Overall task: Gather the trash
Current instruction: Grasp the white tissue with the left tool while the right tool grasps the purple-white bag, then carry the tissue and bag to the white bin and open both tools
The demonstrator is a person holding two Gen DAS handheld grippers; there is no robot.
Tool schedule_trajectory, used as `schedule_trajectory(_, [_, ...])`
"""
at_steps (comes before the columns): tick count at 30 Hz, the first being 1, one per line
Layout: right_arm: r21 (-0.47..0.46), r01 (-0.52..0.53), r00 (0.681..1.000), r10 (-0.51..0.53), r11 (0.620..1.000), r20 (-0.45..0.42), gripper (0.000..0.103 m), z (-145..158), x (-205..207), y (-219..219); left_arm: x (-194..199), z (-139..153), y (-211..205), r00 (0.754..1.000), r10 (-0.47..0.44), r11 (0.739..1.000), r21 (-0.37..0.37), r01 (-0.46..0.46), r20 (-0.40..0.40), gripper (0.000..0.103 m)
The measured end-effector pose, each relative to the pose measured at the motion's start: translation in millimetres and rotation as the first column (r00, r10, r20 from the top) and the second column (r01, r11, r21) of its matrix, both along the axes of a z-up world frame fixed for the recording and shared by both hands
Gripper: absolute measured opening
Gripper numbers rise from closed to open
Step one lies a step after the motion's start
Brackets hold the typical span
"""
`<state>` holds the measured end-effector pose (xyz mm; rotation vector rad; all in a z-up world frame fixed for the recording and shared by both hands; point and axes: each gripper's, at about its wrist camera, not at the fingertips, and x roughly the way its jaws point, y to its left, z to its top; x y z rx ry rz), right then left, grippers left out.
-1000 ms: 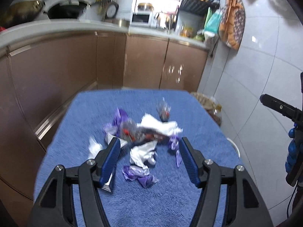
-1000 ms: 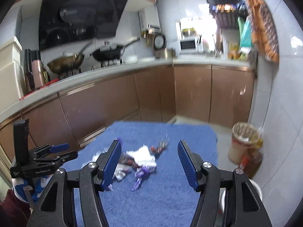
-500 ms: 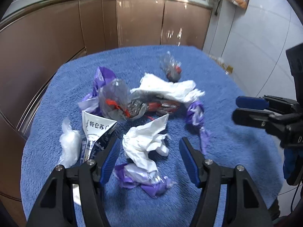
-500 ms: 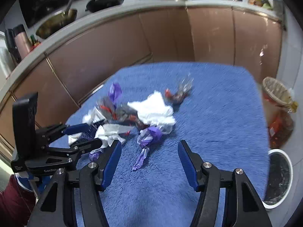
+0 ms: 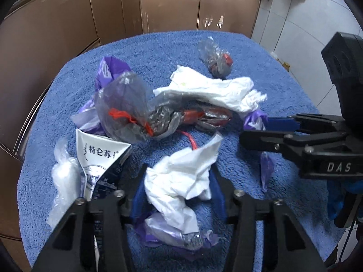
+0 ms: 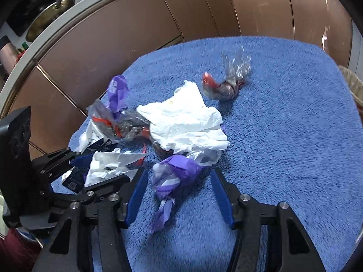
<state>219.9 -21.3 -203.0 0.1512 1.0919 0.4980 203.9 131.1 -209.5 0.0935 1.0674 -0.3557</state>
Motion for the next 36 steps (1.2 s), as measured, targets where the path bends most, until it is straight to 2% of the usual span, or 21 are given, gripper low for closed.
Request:
schedule_trajectory(3, [0.027,0.006,1.0,-0.006,1.0,-0.003,0.04,-1.1,3.1,-2.0,0.5,-1.9,-1.7,1.0,0.002,1.0,0.002,-0.002,0.001,0.035])
schedule_trajectory(5, [0.036,0.004,1.0,-0.004,0.999,-0.004,0.038,-1.2,1.8,-4.1,0.1,-0.7,-1.0,1.0,0.008,1.0,-0.005,-0.008,0.003,0.03])
schedule_trajectory(9, [0.041,0.001,1.0,-0.001,0.999,0.002,0.036,2.7,-7.7,-9.5,-3.4,4.8,1.4,1.0,0.016,1.0,-0.019,-0.016,0.011,0.027])
schedule_trajectory(22, [0.045,0.016,0.996,-0.019,0.999,0.082,0.035,40.5,-64.1,-39.1,-32.1,48.5,2.1,0.996,0.029,0.996,-0.083,-0.022,0.09,0.026])
schedule_trajectory(36, [0.063,0.065,0.967,-0.078,0.996,0.244,0.035,99.7,-116.1,-61.9,-67.0,122.1,6.4,0.973,0.091,0.986,-0.153,-0.059,0.211,0.026])
